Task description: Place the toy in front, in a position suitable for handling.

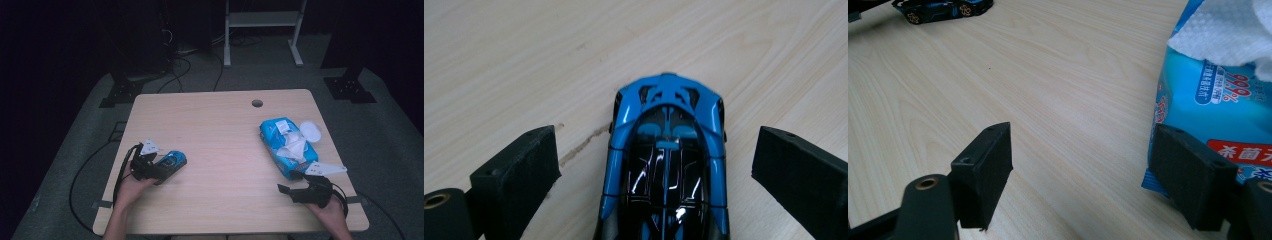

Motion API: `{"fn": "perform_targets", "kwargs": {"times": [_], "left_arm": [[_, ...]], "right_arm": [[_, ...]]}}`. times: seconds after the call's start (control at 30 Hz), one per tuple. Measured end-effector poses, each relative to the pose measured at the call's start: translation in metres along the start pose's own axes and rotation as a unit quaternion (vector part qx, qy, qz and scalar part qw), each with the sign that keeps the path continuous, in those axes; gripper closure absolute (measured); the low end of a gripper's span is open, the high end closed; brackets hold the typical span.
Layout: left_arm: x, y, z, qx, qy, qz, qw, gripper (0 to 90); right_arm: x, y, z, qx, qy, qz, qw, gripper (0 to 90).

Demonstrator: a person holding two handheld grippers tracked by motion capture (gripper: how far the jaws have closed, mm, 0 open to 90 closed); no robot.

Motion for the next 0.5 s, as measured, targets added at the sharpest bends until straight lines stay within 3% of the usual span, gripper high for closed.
{"fn": "perform_targets", "kwargs": {"times": [0.5], "left_arm": [[0.012, -0.004, 0.015, 0.013, 0.056, 0.014, 0.9982, 5.3]], "right_arm": [[0.0, 0.0, -0.001, -0.003, -0.001, -0.003, 1.0, 24.2]]}}
Point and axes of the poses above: each handheld gripper's, and its own axes: z roughly forward along the jaws, x roughly out of its underside, y roughly to its left, the point moved 7 cm from there along z, roughly forward along the jaws, and after that the axes turned 6 degrees about -x, right-handed, at the moved point
